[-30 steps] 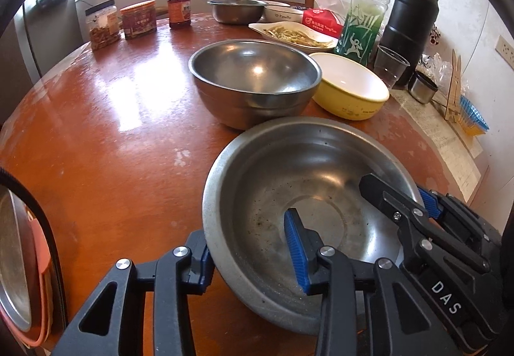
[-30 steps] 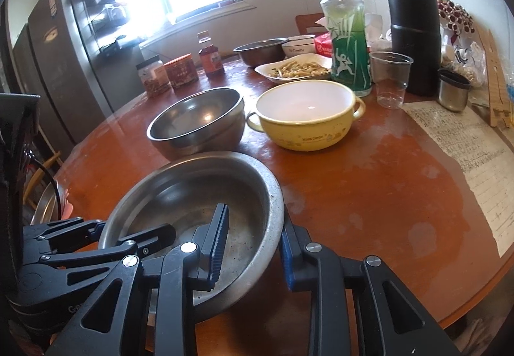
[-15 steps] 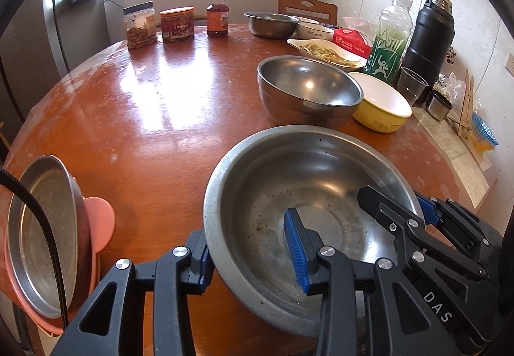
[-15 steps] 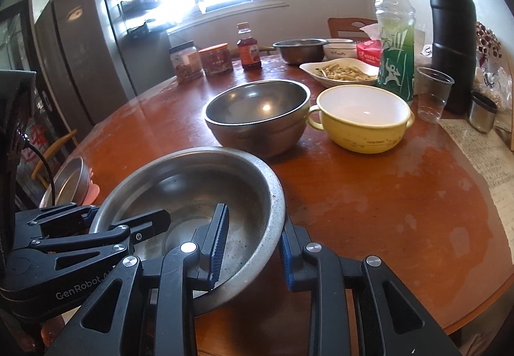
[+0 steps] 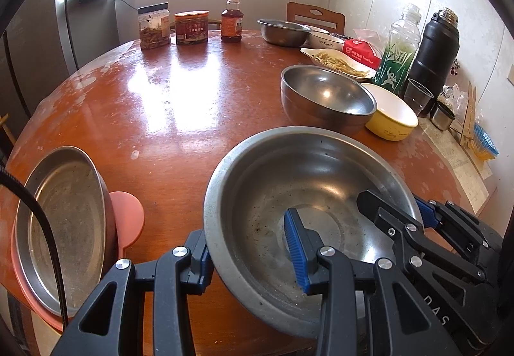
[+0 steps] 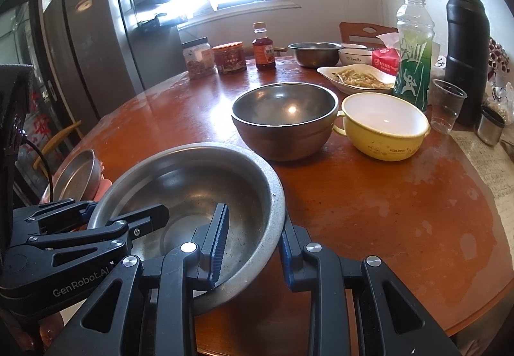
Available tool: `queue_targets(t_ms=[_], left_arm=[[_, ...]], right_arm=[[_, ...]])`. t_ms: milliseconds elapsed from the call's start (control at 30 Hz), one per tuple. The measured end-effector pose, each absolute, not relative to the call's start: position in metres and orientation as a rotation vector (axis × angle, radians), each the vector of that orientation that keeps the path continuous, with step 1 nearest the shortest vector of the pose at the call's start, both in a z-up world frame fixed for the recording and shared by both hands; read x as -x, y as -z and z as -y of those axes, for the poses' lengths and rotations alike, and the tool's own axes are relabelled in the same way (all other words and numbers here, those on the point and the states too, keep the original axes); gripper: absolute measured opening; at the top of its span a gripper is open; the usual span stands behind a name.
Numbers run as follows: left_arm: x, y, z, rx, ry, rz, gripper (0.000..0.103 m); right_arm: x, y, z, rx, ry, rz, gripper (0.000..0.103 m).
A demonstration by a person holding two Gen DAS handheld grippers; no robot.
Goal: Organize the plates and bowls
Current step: 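Carry the large steel bowl onto the metal pan stack with both grippers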
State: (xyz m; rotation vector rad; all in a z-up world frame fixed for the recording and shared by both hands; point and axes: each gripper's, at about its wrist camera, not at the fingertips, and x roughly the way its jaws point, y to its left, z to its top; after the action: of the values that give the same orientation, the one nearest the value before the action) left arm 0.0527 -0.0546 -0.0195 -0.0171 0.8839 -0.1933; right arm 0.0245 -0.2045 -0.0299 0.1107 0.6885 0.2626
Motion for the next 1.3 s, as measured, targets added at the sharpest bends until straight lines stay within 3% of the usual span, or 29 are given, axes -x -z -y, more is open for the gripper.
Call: queue_targets(t_ms=[1300], left_arm=[[-0.061, 0.033, 0.072, -0.016, 0.216, -0.915, 0.041]], right_arm=[[-0.028, 0.042, 0.216, -0.169, -0.228, -0.735, 0.032]])
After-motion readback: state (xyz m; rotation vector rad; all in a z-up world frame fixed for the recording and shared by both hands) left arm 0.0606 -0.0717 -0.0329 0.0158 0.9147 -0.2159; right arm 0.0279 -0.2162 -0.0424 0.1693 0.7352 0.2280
